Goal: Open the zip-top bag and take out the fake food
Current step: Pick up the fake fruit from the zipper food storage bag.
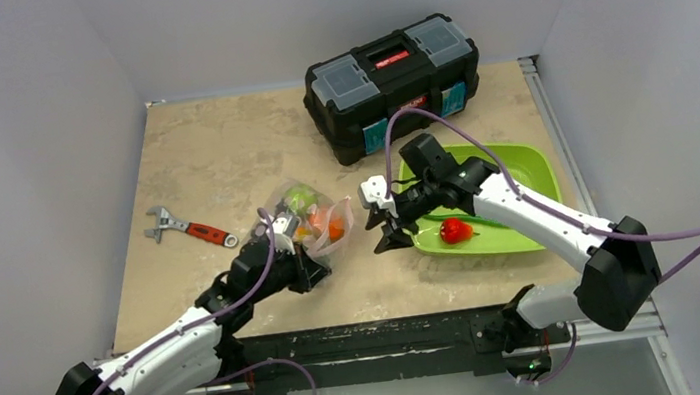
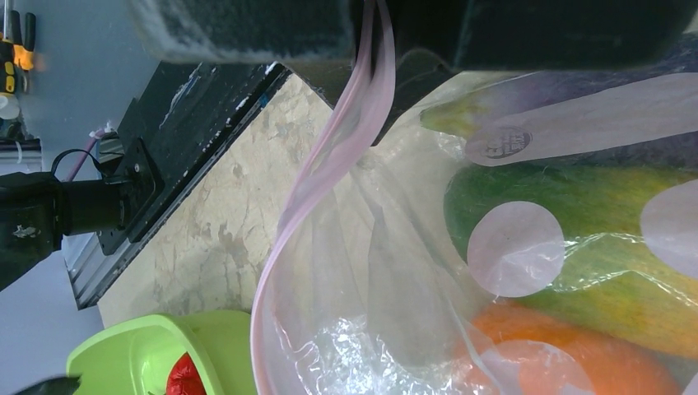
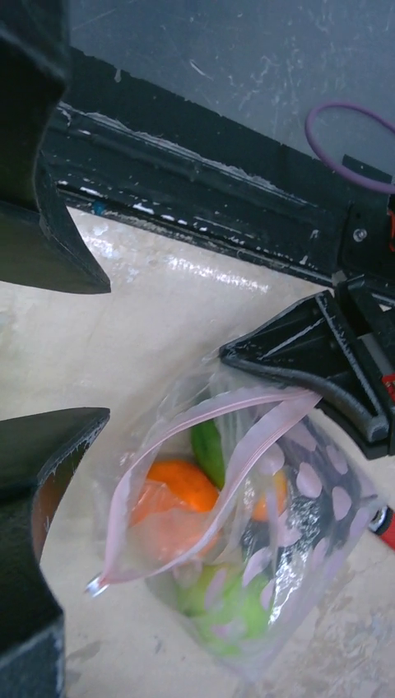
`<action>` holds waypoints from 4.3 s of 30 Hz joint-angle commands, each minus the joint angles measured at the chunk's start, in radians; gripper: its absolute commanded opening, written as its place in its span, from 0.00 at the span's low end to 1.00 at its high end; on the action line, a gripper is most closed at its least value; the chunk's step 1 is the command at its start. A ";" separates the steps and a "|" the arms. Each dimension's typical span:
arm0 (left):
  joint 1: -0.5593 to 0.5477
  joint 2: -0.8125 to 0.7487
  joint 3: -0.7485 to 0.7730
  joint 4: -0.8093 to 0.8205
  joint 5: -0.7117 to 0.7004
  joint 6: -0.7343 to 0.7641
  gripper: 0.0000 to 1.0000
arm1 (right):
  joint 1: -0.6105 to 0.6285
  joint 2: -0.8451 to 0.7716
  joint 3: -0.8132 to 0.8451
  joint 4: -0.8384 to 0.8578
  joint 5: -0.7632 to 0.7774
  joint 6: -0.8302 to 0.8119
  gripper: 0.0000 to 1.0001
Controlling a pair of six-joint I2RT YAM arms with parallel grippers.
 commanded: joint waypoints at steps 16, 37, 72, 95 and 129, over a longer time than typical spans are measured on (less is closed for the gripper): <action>0.005 0.065 -0.022 0.194 0.055 -0.071 0.00 | 0.044 -0.048 -0.162 0.360 -0.040 0.263 0.50; 0.004 0.092 -0.044 0.258 0.067 -0.092 0.00 | 0.045 -0.024 -0.165 0.387 -0.054 0.306 0.51; 0.005 0.092 -0.049 0.252 0.094 -0.102 0.00 | 0.124 0.369 0.155 0.363 0.372 0.588 0.33; 0.005 0.162 -0.055 0.279 0.106 -0.086 0.00 | 0.132 0.501 0.235 0.316 0.315 0.559 0.42; 0.008 -0.272 0.017 -0.186 -0.026 -0.050 0.69 | 0.121 0.399 0.225 0.345 0.250 0.403 0.58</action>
